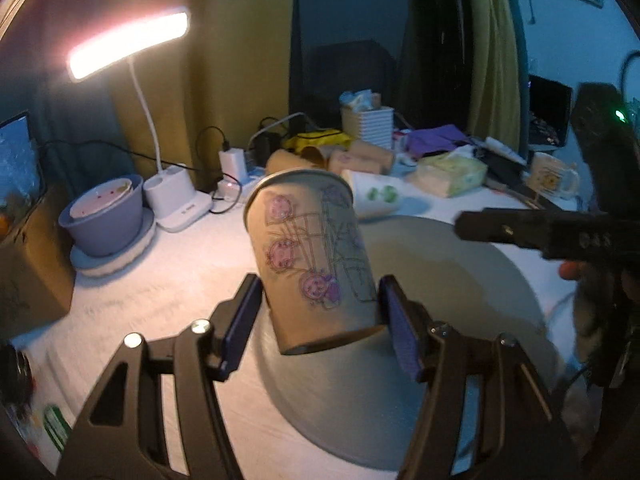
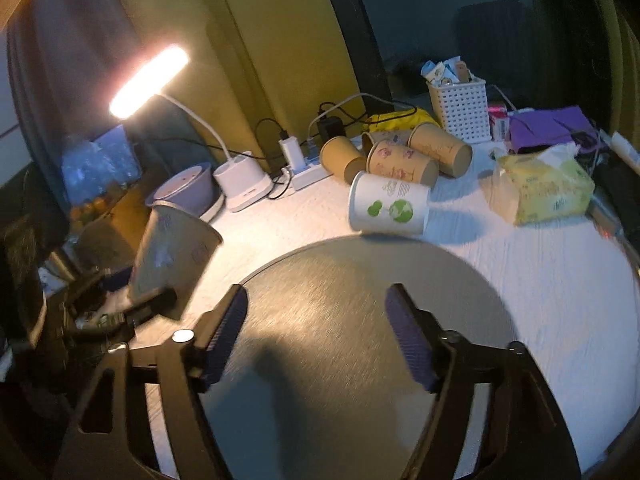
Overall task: Flip cup upright
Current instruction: 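Carry the cup toward the right tool while the right gripper grasps its rim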
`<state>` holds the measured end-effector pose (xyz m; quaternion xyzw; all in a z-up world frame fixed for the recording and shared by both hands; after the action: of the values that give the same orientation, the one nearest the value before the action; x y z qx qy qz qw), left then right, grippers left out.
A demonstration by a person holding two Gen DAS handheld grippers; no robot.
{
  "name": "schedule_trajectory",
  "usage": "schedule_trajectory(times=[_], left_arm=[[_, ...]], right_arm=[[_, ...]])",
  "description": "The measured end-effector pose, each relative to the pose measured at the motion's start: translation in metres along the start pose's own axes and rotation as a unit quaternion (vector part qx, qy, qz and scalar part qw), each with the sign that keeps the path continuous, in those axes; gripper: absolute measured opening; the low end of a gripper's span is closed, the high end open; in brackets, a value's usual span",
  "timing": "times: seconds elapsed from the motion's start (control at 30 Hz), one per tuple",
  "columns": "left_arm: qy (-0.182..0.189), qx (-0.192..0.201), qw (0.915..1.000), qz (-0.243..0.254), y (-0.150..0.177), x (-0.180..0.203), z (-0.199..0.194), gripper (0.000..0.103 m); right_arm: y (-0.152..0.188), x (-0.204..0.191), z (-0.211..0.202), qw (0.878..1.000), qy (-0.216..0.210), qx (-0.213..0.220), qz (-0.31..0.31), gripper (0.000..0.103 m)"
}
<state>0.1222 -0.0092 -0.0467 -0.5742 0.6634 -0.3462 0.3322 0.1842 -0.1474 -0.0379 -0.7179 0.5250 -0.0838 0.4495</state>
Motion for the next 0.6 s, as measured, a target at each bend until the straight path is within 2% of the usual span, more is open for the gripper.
schedule_trajectory(times=[0.1, 0.4, 0.6], left_arm=[[-0.024, 0.02, 0.9995, -0.01, 0.012, 0.017, -0.016, 0.062], [0.003, 0.035, 0.9993, -0.011, 0.041, 0.055, -0.038, 0.062], [0.011, 0.043, 0.9989, 0.017, 0.049, 0.073, -0.036, 0.062]], right_arm=[[0.009, -0.005, -0.01, 1.0, -0.009, -0.004, 0.002, 0.076], [0.045, 0.006, -0.029, 0.998, -0.029, -0.026, 0.042, 0.076], [0.054, -0.001, -0.046, 0.998, -0.045, -0.021, 0.042, 0.076]])
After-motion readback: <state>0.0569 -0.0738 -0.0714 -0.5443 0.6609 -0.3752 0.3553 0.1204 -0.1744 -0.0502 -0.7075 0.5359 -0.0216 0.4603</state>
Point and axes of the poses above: each gripper's, at about its wrist camera, not at the fingertips, and z roughly the way its jaws point, x to its right, y to its underside, the point moved 5 cm from there along z, roughly the way its jaws point, and after that the axes turned 3 degrees about z, right-handed, at the moved point
